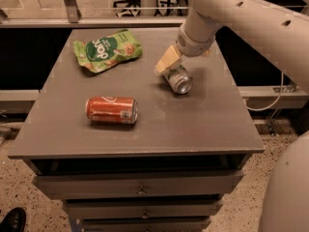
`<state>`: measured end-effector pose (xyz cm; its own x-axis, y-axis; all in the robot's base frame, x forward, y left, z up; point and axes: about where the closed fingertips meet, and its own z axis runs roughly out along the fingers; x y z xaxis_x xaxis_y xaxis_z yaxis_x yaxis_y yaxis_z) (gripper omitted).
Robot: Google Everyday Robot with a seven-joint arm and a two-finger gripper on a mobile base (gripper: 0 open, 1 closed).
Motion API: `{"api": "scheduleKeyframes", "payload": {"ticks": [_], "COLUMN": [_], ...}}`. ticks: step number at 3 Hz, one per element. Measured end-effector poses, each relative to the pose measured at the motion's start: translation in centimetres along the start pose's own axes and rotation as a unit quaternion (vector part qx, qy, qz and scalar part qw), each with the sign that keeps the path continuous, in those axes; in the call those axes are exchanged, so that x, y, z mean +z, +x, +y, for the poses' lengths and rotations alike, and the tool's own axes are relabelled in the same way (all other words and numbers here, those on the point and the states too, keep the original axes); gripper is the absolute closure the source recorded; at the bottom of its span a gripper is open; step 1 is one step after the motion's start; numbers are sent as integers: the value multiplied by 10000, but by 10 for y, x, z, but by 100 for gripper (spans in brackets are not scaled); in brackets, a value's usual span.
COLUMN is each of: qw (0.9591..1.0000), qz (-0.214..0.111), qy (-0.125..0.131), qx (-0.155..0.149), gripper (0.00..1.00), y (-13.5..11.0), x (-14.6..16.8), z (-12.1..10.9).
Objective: Place 7up can upright
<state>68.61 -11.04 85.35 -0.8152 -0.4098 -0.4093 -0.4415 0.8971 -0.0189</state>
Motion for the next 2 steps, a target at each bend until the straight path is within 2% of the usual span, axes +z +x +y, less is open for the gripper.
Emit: {"api": "scheduleKeyframes", "payload": {"ticks": [1,2], "qw": [9998,9997], "qz": [86,193], "qy": [66,21], "qx": [154,169], "gripper": [0,26], "y": [-1,-3], "x": [5,14], "z": [1,11]}}
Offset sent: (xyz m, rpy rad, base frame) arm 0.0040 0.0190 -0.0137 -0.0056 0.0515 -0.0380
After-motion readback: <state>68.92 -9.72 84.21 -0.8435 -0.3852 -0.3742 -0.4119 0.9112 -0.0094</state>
